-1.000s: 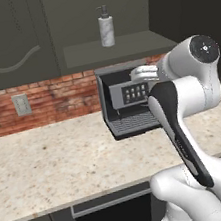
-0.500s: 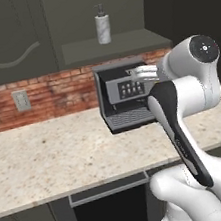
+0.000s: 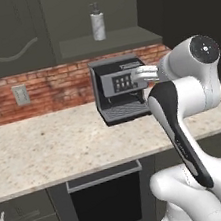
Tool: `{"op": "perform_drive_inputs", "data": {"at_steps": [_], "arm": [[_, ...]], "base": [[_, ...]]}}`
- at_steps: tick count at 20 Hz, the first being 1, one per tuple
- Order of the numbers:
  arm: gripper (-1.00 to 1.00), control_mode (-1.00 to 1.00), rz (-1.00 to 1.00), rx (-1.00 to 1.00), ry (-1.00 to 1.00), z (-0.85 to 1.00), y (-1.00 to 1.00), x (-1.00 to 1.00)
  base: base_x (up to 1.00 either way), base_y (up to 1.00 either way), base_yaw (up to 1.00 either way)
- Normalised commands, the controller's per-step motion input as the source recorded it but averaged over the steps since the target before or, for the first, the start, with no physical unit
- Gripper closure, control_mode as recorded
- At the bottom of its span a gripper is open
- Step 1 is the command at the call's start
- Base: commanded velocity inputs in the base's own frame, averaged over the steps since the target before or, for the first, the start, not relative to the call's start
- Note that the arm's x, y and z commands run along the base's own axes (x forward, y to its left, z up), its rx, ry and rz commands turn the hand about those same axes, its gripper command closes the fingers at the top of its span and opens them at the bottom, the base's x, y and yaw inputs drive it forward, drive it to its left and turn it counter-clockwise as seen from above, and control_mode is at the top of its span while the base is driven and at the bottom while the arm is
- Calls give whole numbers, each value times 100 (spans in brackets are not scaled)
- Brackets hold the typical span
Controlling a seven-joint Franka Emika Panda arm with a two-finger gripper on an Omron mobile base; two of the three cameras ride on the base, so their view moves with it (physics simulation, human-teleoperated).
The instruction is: Locate and retrieve the soap dispenser and sponge from the cabinet. Place them next to the sink.
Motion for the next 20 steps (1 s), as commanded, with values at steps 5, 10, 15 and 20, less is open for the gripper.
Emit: {"op": "perform_drive_inputs", "data": {"at_steps": [5, 10, 15, 20], "arm": [[100, 100, 0, 0, 0, 0, 0, 0], [100, 100, 0, 0, 0, 0, 0, 0], [100, 100, 0, 0, 0, 0, 0, 0], [100, 100, 0, 0, 0, 0, 0, 0]], "base": [[-30, 0, 0], [-27, 2, 0], [-12, 17, 15], [-3, 21, 31]]}}
